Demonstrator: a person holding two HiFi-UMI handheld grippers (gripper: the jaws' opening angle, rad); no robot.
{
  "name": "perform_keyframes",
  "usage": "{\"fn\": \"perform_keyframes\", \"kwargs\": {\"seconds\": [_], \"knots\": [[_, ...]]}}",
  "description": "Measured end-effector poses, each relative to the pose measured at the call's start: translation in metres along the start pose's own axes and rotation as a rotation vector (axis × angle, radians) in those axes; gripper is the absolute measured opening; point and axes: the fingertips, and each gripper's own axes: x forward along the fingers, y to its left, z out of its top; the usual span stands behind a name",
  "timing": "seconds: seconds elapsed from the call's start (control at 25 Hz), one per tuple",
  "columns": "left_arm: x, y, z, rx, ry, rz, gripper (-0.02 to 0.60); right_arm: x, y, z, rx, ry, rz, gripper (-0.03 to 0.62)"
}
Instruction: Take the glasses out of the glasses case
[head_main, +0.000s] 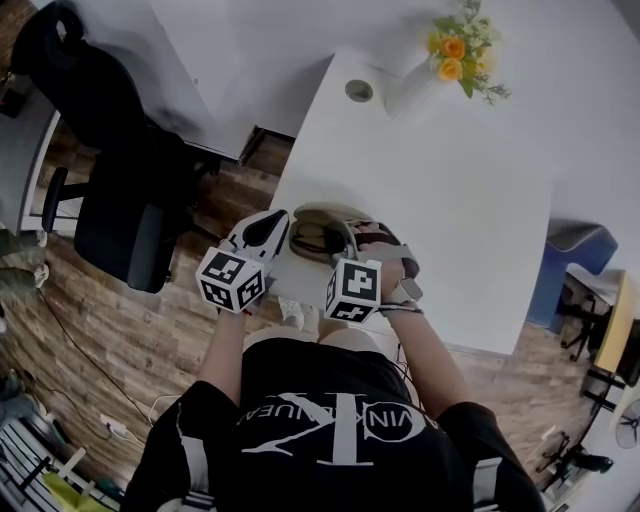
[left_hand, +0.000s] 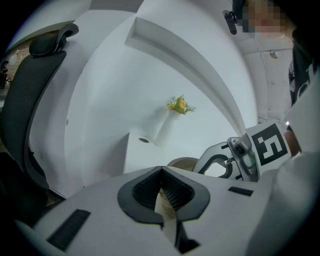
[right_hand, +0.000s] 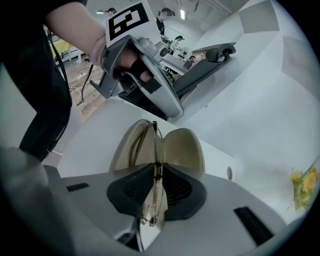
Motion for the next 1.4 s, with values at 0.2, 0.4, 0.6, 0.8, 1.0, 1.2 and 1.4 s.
{"fn": "perform_keyframes", "kwargs": {"seconds": [0.2,0.4,0.6,0.8,1.0,1.2,1.4], "knots": [[-0.003,0.003,-0.001,-0.001,0.0,0.01,0.014,-0.007,-0.005,0.0,0.095,-0.052,0.0,0.059],[-0.008,0.006,0.0,0.001,-0.004,0.023,0.014,-0.021,-0.013,-0.001,0.156,-0.098,-0.029,0.055],[-0.012,0.007,0.002,0.006,-0.009,0.027,0.014,-0.026,-0.017,-0.006,0.215,-0.118,-0.047,0.054],[-0.016,0.006,0.004,0.012,-0.011,0.028,0.014,-0.035,-0.026,-0.007,0.258,-0.141,-0.089,0.054],[-0.021,0.007,0.003,0.018,-0.009,0.022,0.014,-0.042,-0.034,-0.009,0.28,-0.145,-0.153,0.054],[-0.025,0.007,0.002,0.024,-0.005,0.015,0.014,-0.048,-0.042,-0.011,0.304,-0.145,-0.208,0.054],[-0.028,0.007,0.003,0.029,-0.006,0.007,0.014,-0.058,-0.048,-0.008,0.337,-0.174,-0.245,0.054]]}}
